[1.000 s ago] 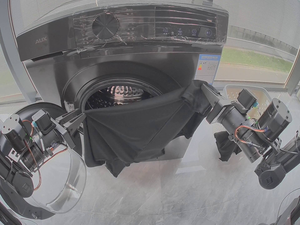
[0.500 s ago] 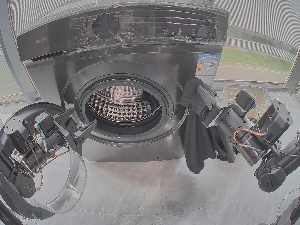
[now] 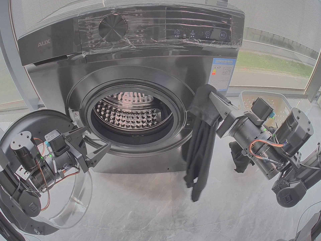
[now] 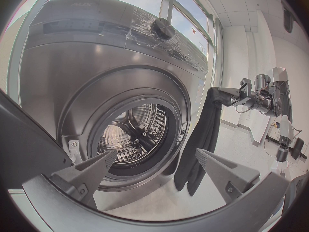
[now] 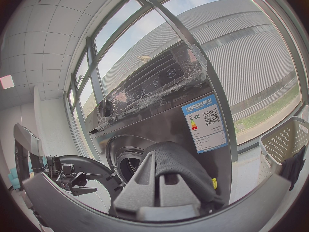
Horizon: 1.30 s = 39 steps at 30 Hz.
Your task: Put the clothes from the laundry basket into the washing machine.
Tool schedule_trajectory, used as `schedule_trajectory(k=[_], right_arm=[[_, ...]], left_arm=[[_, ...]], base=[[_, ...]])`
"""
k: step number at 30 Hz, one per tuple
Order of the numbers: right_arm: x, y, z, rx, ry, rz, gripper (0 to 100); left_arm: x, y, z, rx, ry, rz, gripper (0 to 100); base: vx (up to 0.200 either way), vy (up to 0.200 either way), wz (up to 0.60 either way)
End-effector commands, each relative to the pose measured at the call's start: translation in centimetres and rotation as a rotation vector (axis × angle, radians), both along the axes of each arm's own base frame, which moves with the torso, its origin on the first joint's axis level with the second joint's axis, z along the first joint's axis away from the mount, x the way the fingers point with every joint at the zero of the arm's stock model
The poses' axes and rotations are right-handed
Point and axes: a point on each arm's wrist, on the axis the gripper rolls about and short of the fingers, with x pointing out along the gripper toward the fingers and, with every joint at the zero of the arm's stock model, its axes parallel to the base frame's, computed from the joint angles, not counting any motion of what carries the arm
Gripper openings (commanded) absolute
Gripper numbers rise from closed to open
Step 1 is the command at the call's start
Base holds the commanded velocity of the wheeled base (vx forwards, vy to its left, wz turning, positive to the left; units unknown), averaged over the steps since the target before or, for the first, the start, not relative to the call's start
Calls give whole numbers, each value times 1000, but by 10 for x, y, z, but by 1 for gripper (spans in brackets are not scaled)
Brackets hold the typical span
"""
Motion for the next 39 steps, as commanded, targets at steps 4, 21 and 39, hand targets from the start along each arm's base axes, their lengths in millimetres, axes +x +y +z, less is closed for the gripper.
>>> schedule_trajectory(k=[4, 21, 39], right_arm=[[-2, 3, -1, -2, 3, 13, 0], [-16, 76, -8, 28, 4, 172, 0], [-16, 109, 4, 15, 54, 166, 0]], left_arm=[[2, -2, -5, 4, 16, -6, 100], [6, -23, -16, 12, 60, -77, 100], [10, -45, -39, 30, 147, -151, 100]], base=[[0, 0, 0], [0, 0, 0], [0, 0, 0]])
